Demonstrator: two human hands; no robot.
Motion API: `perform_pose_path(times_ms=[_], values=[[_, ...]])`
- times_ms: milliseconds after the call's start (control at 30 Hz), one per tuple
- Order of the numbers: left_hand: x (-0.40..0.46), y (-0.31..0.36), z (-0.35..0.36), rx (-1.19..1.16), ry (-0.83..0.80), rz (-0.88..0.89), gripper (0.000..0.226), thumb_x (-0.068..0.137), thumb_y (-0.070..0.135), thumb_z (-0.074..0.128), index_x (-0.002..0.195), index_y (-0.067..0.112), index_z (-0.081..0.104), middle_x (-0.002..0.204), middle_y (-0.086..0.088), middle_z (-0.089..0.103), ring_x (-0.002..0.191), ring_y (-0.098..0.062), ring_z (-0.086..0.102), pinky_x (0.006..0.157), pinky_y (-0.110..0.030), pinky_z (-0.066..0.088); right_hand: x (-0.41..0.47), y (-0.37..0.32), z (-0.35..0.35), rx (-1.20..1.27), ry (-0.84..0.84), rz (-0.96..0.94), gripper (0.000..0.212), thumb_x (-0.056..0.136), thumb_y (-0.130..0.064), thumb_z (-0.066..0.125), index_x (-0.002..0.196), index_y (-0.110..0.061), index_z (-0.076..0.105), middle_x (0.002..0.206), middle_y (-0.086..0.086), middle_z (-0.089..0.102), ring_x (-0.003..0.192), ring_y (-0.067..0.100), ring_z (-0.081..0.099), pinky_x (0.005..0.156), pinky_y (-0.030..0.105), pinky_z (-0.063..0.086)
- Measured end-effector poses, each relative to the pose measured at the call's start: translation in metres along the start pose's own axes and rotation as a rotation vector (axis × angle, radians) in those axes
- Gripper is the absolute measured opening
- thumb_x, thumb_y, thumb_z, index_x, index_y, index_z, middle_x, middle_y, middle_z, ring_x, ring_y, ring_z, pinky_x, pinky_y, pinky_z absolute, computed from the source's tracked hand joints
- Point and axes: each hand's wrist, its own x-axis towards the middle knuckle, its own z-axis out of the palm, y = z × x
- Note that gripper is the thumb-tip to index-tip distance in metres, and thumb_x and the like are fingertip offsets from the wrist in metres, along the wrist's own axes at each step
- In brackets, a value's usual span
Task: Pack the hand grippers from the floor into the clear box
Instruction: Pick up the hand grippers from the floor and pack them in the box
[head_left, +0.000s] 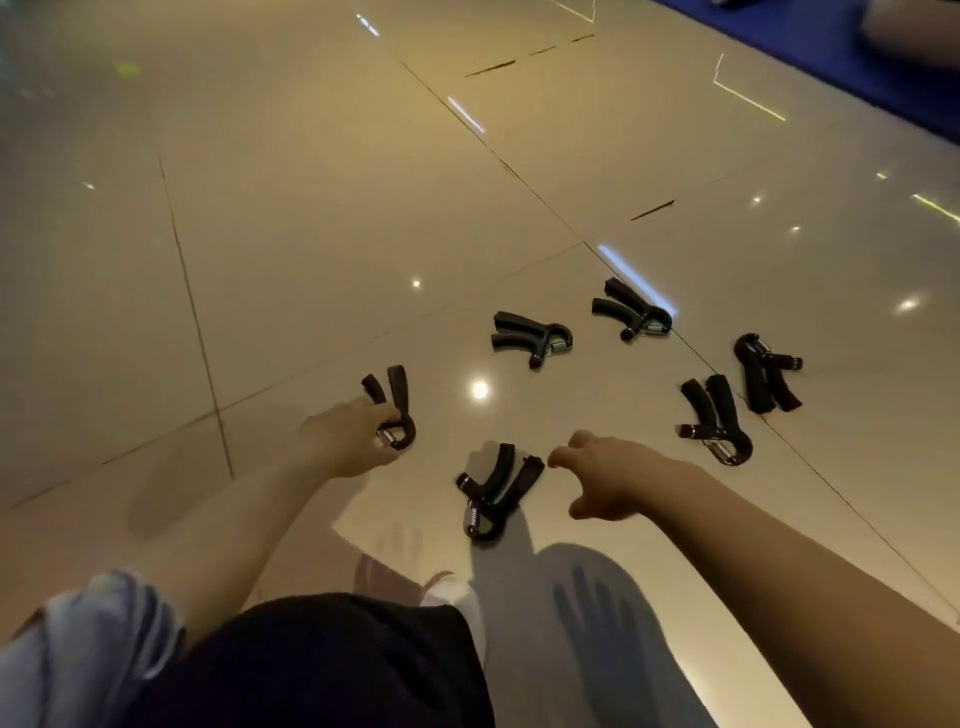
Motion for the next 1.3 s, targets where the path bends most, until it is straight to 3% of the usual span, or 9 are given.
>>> perform_pose_path(times_ms=[133,400,600,800,933,1067,1167,1233,1300], values=[[0.053,-0.029,0.053,0.011,-0.087,-0.045,0.061,0.087,0.045,0.057,0.141,0.031,0.032,0.143,0.002,0.033,0.126,-0.022,0.038,0.1,-0.04,0.04,0.068,0.0,0.017,-0.056,-0.001,-0.025,0.062,0.088,-0.023,0.059,0.143,-0.029,0.031,0.138,0.005,0.037,0.115,0.026,0.047,0.083,0.034,0.047],[0.102,-0.024,0.149,-0.235,-0.012,-0.184,0.078,0.085,0.044,0.058,0.148,0.023,0.018,0.157,-0.006,-0.009,0.142,-0.032,0.006,0.112,-0.043,0.022,0.136,-0.007,0.078,-0.18,-0.031,-0.101,0.042,0.098,-0.023,0.038,0.139,-0.018,0.033,0.144,0.01,0.03,0.128,0.031,0.034,0.092,0.039,0.037],[0.091,-0.011,0.16,0.095,0.059,-0.08,0.073,0.084,0.061,0.047,0.146,0.03,0.022,0.157,-0.004,0.003,0.142,-0.03,-0.006,0.111,-0.054,0.011,0.129,0.001,0.092,-0.24,0.041,-0.098,0.05,0.098,-0.02,0.037,0.144,-0.014,0.022,0.143,0.01,0.029,0.129,0.036,0.032,0.093,0.045,0.036],[0.07,0.046,0.184,0.083,0.094,0.093,0.067,0.075,0.062,0.044,0.123,0.017,0.06,0.134,-0.022,0.05,0.128,-0.046,0.039,0.096,-0.065,0.032,0.118,0.0,0.124,-0.254,0.076,0.034,0.068,0.092,-0.016,0.048,0.147,-0.009,0.008,0.148,0.018,0.014,0.137,0.039,0.015,0.104,0.055,0.026],[0.061,0.075,0.189,0.067,0.149,0.128,0.062,0.063,0.047,0.063,0.116,0.013,0.063,0.121,-0.023,0.057,0.112,-0.048,0.05,0.091,-0.057,0.042,0.099,0.019,0.141,-0.368,0.009,-0.033,0.073,0.096,-0.024,0.043,0.149,-0.008,-0.004,0.156,0.014,-0.015,0.143,0.034,-0.012,0.113,0.057,0.004],[0.052,0.095,0.194,-0.007,0.169,0.17,0.071,0.051,0.035,0.074,0.119,0.017,0.063,0.119,-0.023,0.059,0.107,-0.048,0.054,0.087,-0.056,0.044,0.074,0.041,0.144,-0.303,0.0,-0.037,0.063,0.095,-0.018,0.04,0.148,-0.005,0.009,0.156,0.017,0.006,0.144,0.033,0.003,0.116,0.053,0.003],[0.04,0.111,0.206,-0.115,0.245,0.257,0.069,0.057,0.031,0.069,0.124,0.016,0.061,0.123,-0.025,0.057,0.11,-0.049,0.052,0.089,-0.056,0.044,0.063,0.054,0.164,-0.188,0.084,0.002,0.044,0.09,-0.012,0.039,0.133,-0.004,0.041,0.131,0.018,0.047,0.125,0.036,0.037,0.112,0.05,0.022],[0.032,0.12,0.214,-0.154,0.286,0.303,0.064,0.062,0.03,0.065,0.124,0.014,0.061,0.126,-0.023,0.056,0.112,-0.048,0.052,0.09,-0.055,0.045,0.056,0.057,0.183,-0.13,0.171,0.107,0.033,0.071,-0.02,0.061,0.102,-0.008,0.063,0.09,0.011,0.065,0.083,0.034,0.054,0.082,0.044,0.048],[0.029,0.125,0.219,-0.155,0.323,0.324,0.058,0.065,0.027,0.055,0.121,0.014,0.063,0.125,-0.019,0.058,0.111,-0.046,0.053,0.089,-0.052,0.046,0.046,0.058,0.205,-0.047,0.213,0.147,0.043,0.041,-0.021,0.081,0.08,-0.011,0.065,0.063,0.005,0.059,0.055,0.027,0.053,0.054,0.034,0.047]])
